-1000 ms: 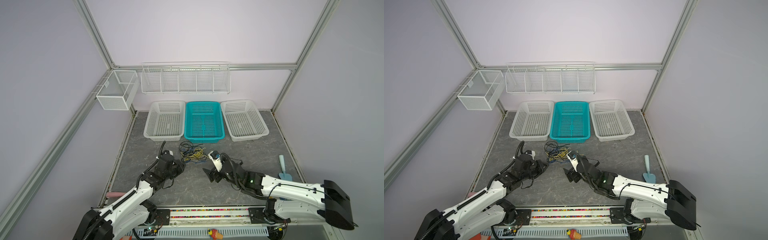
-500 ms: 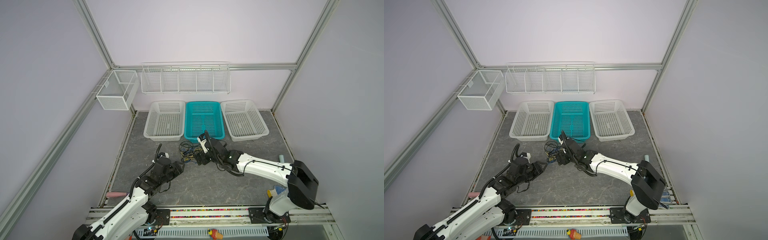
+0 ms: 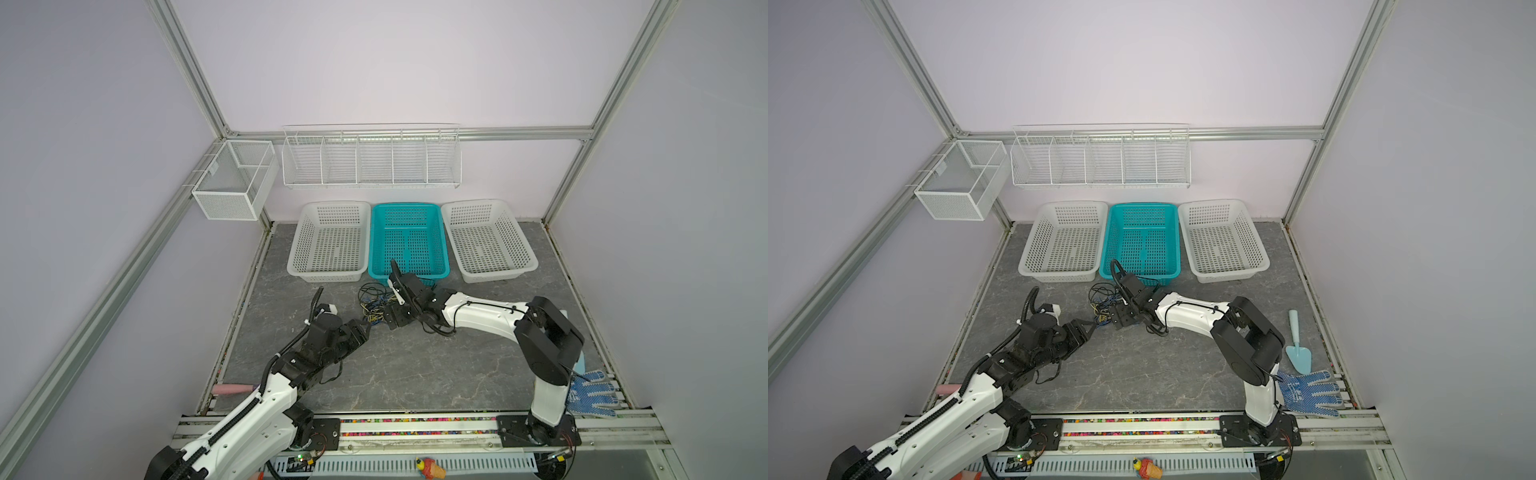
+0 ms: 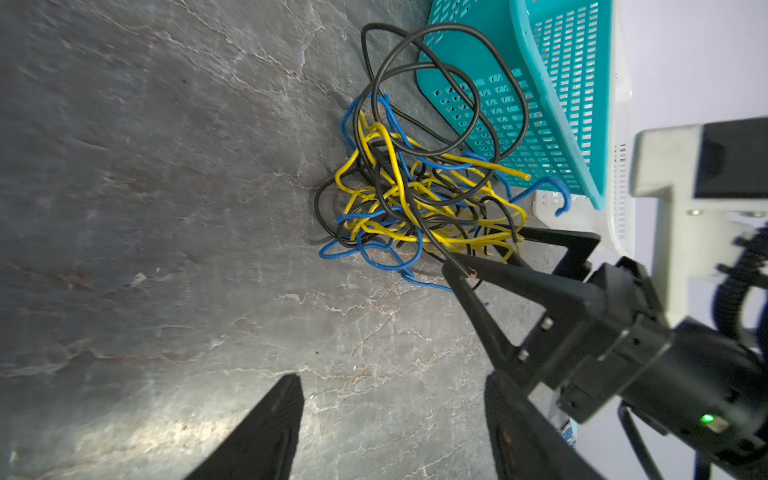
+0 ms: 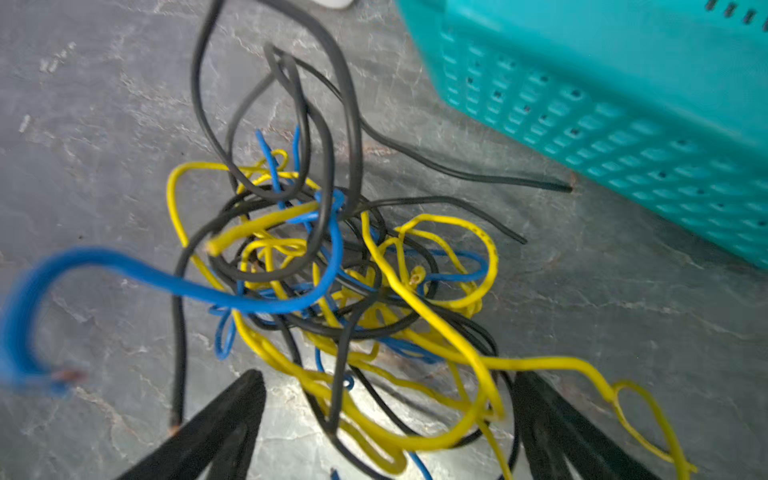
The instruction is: Untangle the cables
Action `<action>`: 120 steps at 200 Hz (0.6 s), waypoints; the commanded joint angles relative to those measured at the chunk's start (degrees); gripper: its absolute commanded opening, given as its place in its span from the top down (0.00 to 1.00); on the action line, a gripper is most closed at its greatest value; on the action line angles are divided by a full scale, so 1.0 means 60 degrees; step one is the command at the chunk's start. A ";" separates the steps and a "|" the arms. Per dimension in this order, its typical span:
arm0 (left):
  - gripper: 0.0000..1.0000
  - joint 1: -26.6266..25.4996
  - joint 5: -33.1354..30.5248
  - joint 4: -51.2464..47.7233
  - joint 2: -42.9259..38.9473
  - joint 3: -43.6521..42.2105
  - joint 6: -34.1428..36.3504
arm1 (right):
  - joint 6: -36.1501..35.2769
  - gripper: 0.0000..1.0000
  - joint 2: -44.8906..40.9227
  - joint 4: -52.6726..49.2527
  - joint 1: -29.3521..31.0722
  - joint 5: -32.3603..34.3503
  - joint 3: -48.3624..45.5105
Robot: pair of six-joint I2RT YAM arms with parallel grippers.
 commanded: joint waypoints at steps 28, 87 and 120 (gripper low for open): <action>0.30 -0.0063 -0.0302 -0.0569 -0.0381 -0.0153 -0.0819 | 0.0116 0.26 -0.0001 0.0913 -0.0045 -0.0300 -0.0826; 0.28 -0.0405 -0.1160 -0.1376 -0.1460 -0.0245 -0.1940 | -0.0413 0.44 0.0135 0.1930 -0.0045 -0.0311 -0.1249; 0.27 -0.0405 -0.1569 -0.1450 -0.1041 0.0030 -0.1835 | -0.0318 0.73 -0.0137 0.1996 -0.0044 -0.0260 -0.1427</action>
